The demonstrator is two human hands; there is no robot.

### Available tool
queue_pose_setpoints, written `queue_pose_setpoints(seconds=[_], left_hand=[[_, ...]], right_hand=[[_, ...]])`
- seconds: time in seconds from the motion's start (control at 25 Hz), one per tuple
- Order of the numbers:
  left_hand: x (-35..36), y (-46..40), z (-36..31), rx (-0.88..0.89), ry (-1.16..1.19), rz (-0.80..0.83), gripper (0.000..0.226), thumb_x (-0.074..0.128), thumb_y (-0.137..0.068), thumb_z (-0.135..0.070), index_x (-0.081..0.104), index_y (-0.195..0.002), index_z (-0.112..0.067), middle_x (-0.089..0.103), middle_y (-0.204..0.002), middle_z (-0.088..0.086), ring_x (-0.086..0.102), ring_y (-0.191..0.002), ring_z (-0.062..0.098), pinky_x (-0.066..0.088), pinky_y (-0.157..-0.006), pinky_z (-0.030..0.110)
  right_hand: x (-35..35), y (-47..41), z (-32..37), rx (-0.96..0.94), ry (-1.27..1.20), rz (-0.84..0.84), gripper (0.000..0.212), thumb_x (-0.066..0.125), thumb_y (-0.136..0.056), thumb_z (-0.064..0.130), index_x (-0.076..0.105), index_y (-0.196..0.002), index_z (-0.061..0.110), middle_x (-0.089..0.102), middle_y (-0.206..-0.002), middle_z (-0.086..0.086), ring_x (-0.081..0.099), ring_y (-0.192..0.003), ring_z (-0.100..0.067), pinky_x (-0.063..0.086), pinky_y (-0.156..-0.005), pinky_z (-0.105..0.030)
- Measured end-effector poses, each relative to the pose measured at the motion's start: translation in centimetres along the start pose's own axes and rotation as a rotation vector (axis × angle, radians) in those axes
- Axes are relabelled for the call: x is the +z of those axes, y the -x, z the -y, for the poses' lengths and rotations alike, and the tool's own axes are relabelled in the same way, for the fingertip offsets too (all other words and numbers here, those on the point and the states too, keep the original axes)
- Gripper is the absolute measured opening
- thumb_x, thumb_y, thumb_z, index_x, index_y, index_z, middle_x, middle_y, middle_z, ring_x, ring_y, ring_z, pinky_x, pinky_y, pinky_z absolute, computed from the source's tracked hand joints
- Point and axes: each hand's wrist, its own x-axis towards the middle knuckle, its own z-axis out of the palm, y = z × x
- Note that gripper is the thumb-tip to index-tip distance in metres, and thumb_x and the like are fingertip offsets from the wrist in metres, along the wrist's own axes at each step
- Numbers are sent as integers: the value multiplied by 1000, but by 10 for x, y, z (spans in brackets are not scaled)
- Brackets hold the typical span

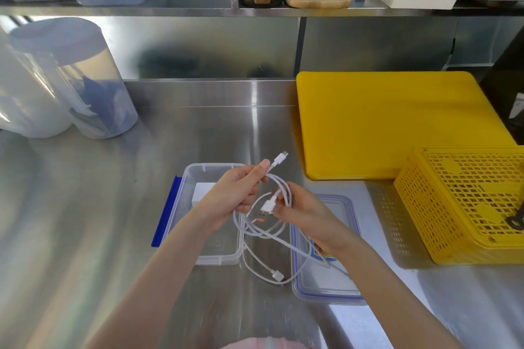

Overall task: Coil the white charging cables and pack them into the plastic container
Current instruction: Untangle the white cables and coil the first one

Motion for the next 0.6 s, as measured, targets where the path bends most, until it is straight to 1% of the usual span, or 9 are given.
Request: queue_pose_setpoints(seconds=[0.04,0.12,0.16,0.24,0.36,0.44,0.48,0.52,0.6], left_hand=[[1,-1,1,7,18,11,30,44,-91,-39,51,-76,-14,25,-44,-12,21,-38,4,22,-37,13],[4,-1,4,19,161,62,27,44,-91,-33,57,-84,-11,30,-45,-11,26,-39,4,28,-39,13],[6,-1,7,18,278,97,23,46,-90,-28,58,-88,-9,35,-46,-11,30,-40,3,33,-41,13],[8,1,12,5,517,167,21,53,-83,-24,61,-93,-7,45,-48,-9,41,-44,3,44,-50,15],[11,2,19,12,724,214,20,55,-79,-21,67,-89,-10,56,-55,-7,56,-54,6,54,-67,21],[14,3,22,17,715,180,18,51,-82,-23,65,-84,-11,56,-54,-7,58,-55,7,55,-73,24],[15,3,23,14,708,153,20,48,-86,-24,63,-80,-12,53,-49,-7,55,-51,6,54,-72,25],[17,3,24,9,716,125,23,45,-89,-25,60,-76,-13,47,-45,-7,50,-45,5,53,-67,23],[16,2,25,8,744,74,29,41,-93,-27,56,-71,-14,38,-39,-8,38,-36,3,48,-50,18]], right_hand=[[2,-1,-1,20,38,-81,5,54,-86,26,56,-83,29,57,-79,7,56,-80,-8,45,-76,-24],[5,-4,0,41,13,-221,25,45,-89,42,53,-68,31,53,-66,10,50,-64,-4,38,-64,-22],[6,-5,1,39,-20,-273,35,38,-90,46,49,-61,29,48,-59,11,44,-55,-3,34,-59,-22],[4,-8,2,42,-69,-353,44,31,-91,49,43,-56,24,42,-50,10,38,-45,-1,31,-54,-22],[2,-11,0,47,-125,-417,45,30,-91,48,38,-55,21,39,-52,5,35,-49,-7,30,-54,-23],[2,-13,-2,50,-205,-424,44,32,-92,45,42,-57,21,44,-50,6,38,-53,-10,33,-57,-24],[1,-13,-3,55,-267,-421,44,33,-93,43,47,-58,21,49,-50,7,43,-55,-10,36,-58,-24],[1,-14,-4,55,-309,-409,43,34,-93,41,53,-61,21,55,-52,8,49,-57,-10,40,-60,-24],[2,-17,-5,39,-302,-387,39,33,-95,36,62,-72,22,65,-65,5,61,-64,-10,49,-62,-22]])
